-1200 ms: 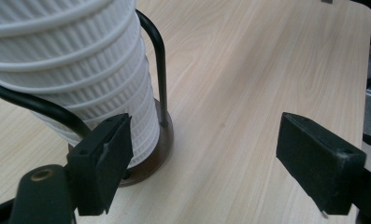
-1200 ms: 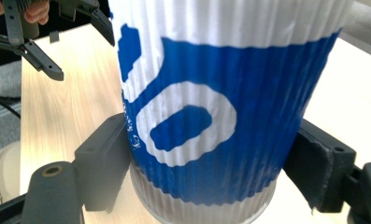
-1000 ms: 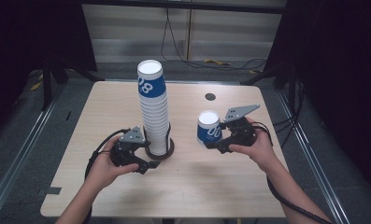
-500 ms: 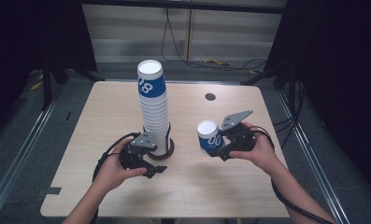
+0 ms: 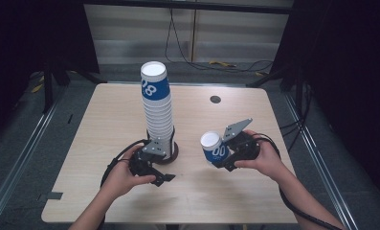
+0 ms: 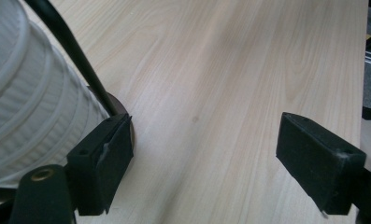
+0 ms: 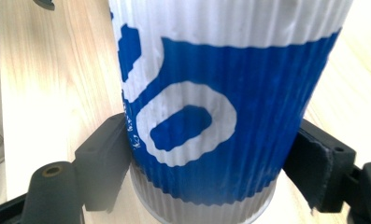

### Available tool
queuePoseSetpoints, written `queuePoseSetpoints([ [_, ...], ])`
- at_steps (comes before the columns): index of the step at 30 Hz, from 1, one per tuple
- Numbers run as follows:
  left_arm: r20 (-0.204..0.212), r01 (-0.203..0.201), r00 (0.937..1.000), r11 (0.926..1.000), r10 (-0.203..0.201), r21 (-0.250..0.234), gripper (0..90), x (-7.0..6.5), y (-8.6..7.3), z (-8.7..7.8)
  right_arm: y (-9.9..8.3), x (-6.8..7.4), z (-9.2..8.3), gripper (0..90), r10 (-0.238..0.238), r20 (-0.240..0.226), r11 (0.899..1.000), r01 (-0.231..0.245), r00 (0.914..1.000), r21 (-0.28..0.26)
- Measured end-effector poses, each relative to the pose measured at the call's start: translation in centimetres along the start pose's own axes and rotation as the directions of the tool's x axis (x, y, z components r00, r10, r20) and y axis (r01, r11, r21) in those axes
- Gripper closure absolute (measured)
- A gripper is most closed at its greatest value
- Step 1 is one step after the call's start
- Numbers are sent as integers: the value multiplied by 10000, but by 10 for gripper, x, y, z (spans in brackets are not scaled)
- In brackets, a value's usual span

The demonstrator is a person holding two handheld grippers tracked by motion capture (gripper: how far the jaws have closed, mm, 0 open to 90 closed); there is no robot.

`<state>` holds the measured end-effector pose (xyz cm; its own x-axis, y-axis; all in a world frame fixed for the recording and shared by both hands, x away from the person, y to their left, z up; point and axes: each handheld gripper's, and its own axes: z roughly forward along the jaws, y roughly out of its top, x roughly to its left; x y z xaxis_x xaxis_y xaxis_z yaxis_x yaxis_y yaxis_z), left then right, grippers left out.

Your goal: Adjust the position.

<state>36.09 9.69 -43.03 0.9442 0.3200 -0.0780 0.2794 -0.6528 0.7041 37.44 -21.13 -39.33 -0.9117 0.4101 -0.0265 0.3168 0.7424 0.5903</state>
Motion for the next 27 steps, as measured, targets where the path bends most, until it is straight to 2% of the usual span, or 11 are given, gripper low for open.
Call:
queuePoseSetpoints([
  [1,32,-39,10000,9999,39,168,186,0,1,0,0,1,1,210,64,-37,10000,-64,10000,28],
  [12,71,-286,9996,9994,285,209,186,0,8,4,-1,1,2,212,-176,15,9969,175,9998,768],
  [27,262,-461,9986,9982,451,385,186,-6,19,13,4,6,3,212,-800,-56,9789,796,9968,1880],
])
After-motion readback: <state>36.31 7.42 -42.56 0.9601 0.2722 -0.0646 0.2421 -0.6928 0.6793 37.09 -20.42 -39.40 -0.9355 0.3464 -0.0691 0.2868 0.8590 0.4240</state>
